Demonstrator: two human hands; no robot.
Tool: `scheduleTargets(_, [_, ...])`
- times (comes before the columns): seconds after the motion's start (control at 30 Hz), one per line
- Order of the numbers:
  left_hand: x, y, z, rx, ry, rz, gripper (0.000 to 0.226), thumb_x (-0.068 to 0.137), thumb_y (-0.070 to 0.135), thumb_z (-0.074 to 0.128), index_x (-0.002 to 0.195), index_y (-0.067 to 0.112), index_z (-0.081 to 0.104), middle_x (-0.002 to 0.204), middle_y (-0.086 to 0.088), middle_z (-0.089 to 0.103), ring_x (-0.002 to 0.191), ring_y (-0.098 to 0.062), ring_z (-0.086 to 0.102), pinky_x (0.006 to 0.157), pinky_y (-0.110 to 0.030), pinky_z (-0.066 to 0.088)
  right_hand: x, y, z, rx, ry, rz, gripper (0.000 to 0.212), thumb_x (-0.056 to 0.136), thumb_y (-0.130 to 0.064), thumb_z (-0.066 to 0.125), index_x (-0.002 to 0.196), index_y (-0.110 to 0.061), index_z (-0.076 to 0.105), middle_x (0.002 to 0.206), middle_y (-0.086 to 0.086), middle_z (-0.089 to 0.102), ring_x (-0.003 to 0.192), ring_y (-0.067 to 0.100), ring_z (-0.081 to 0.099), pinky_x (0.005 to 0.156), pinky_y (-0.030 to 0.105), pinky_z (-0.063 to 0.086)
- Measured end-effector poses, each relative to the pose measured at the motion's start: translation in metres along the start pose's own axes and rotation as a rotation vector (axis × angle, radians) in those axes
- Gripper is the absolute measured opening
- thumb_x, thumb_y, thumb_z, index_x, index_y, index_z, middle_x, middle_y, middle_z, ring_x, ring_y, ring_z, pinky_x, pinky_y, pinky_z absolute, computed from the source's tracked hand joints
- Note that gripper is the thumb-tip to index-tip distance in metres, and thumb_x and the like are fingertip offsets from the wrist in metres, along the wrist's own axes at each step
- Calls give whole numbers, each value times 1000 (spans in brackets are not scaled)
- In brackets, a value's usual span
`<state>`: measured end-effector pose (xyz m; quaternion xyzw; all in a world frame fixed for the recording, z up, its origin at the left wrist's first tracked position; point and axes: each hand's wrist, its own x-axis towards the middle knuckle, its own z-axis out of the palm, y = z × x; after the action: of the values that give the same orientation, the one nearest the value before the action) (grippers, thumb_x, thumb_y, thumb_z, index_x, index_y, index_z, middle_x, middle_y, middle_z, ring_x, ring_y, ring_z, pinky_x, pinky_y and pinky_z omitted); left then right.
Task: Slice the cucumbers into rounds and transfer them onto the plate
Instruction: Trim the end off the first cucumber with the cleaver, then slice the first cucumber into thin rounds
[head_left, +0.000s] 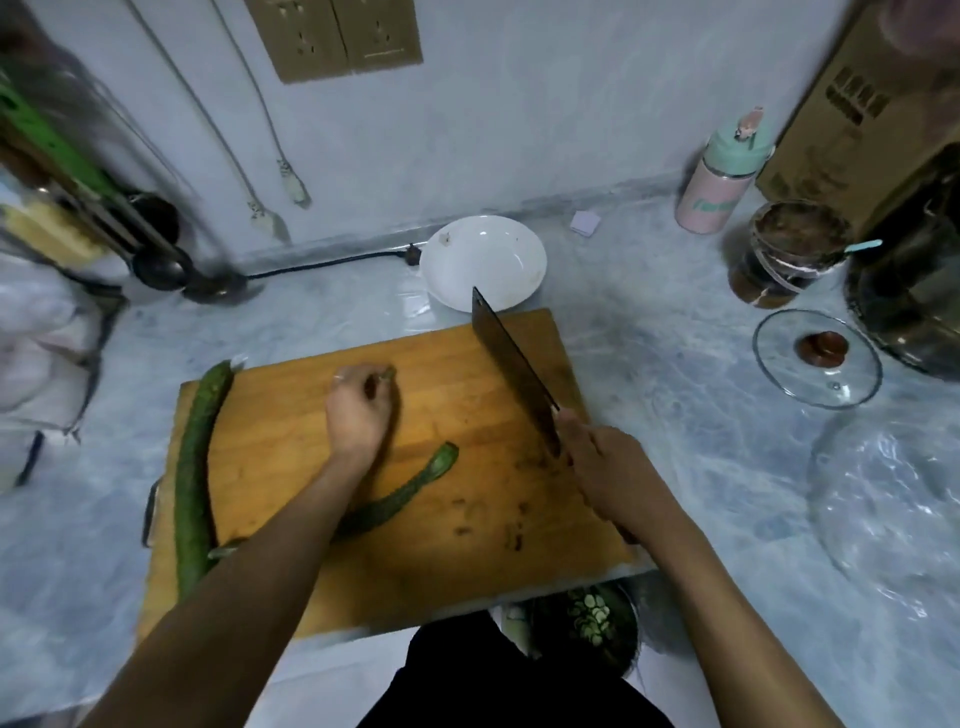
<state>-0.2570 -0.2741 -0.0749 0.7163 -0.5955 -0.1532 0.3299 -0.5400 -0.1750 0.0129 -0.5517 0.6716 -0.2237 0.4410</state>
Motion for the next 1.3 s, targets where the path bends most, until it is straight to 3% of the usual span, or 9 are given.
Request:
scheduleTargets(0.17, [0,-37,-37,76,-19,-81,19,88,3,62,105,7,71,108,-13,67,99,-27,62,90,-31,49,20,-32,32,-112,-118,-183,61,95,-62,21,61,-17,45,52,-4,42,50,10,42,53,27,32])
scheduleTargets(0.4, [27,-88,-82,139,108,-313,22,89,1,54,105,5,69,109,-17,67,95,-32,64,82,-33,52,39,-64,65,-212,-221,-267,61,99,-57,22,62,-15,46,55,-2,45,48,6,42,49,15,33])
scheduleTargets(0.57, [25,-94,-80,131,48,-359,32,87,5,56,118,7,67,120,-15,65,105,-31,63,92,-37,53,52,-69,76,-213,-241,-267,79,96,-60,23,73,5,60,58,3,52,55,14,49,50,14,35])
scheduleTargets(0.63, [10,-93,-82,85,88,-367,35,87,8,56,120,13,66,123,-12,63,105,-28,63,92,-36,53,52,-67,75,-201,-234,-270,78,95,-62,23,70,2,60,56,2,52,54,14,50,50,16,34])
scheduleTargets(0.73, [-24,-72,-82,21,89,-248,33,89,10,54,115,24,68,121,-1,64,106,-19,61,92,-33,53,48,-59,69,-197,-203,-249,73,93,-65,22,68,-6,58,54,-1,49,51,12,47,54,27,34])
scheduleTargets(0.87, [-82,-25,-65,-47,-139,26,22,85,10,63,102,19,73,104,3,68,95,-15,63,83,-31,53,40,-39,60,-210,-166,-193,85,91,-67,21,77,7,61,55,2,49,51,15,47,56,30,32])
scheduleTargets(1.0, [-114,4,-32,11,-281,149,30,89,34,65,117,24,66,117,5,59,101,-16,58,71,-26,50,24,-17,46,-203,-161,-151,73,98,-61,26,63,-3,54,50,0,45,47,15,45,56,30,32])
scheduleTargets(1.13, [-124,12,-9,110,-246,142,31,90,40,66,115,23,62,119,4,55,96,-17,56,62,-25,41,8,0,37,-220,-138,-160,61,100,-59,27,56,-18,39,50,-2,41,46,13,41,54,30,30])
scheduleTargets(1.3, [-137,1,1,29,-156,185,21,95,14,59,114,18,66,117,0,61,102,-22,60,71,-24,46,-9,21,42,-242,-227,-139,62,93,-68,22,58,-19,40,57,-2,48,59,17,52,63,34,39])
